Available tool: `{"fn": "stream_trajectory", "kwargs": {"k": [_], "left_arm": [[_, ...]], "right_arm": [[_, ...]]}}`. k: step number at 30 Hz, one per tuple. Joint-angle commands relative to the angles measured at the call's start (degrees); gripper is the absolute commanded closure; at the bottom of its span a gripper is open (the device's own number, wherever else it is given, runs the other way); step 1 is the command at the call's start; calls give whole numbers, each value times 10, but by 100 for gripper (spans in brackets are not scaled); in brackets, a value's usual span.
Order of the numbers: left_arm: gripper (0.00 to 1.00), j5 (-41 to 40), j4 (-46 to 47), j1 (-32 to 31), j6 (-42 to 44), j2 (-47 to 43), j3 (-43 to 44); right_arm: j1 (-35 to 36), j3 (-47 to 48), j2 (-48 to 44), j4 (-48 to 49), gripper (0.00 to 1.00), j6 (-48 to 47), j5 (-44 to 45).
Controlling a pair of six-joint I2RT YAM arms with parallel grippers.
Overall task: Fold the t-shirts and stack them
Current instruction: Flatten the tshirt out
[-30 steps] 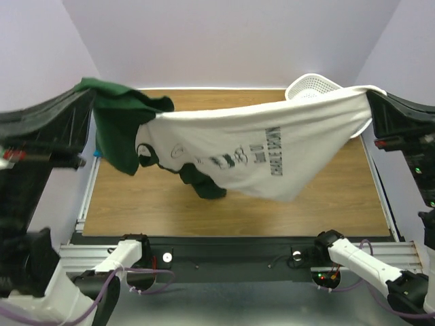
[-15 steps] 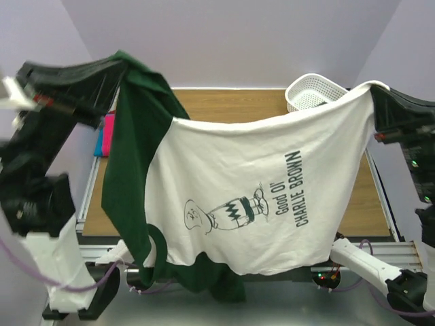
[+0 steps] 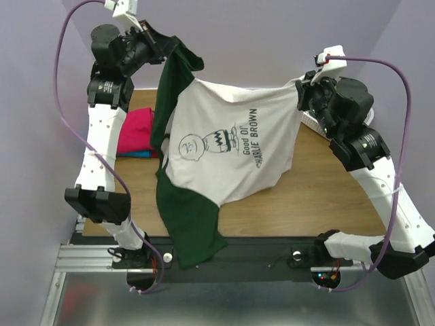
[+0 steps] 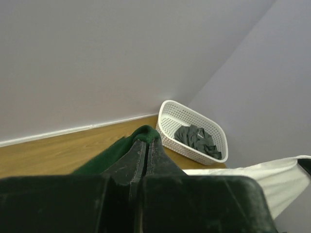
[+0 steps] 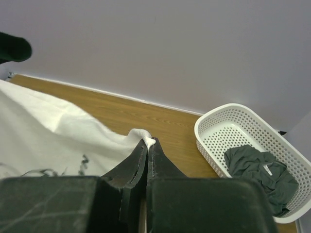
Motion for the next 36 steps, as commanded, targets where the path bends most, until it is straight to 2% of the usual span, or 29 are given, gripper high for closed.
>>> {"fn": "stream_trajectory", "kwargs": {"k": [1, 7, 11, 15, 18, 21, 31, 36], "left_arm": [[100, -22, 44, -36, 54, -31, 109], [100, -50, 36, -92, 97, -73, 118], [100, -67, 37, -112, 106, -149, 53], [100, -92, 37, -120, 109, -264, -28], [100, -97, 32, -120, 102, -327, -44], [100, -93, 15, -120, 89, -360, -22], [100, -18, 0, -100, 3, -350, 104], [100, -13, 8, -95, -1, -327, 77]], "right_arm": [[-4, 54, -17, 71, 100, -16, -7], [-4, 50, -52, 72, 100, -15, -43], [-4, 25, -103, 71, 100, -8, -54], [-4, 5, -161, 70, 100, 0, -50], [-4, 4, -207, 67, 100, 4, -45], [-4, 19, -243, 60, 100, 11, -46], [-8, 97, -279, 26, 100, 25, -87], [-10, 92, -276, 25, 100, 23, -82]]}}
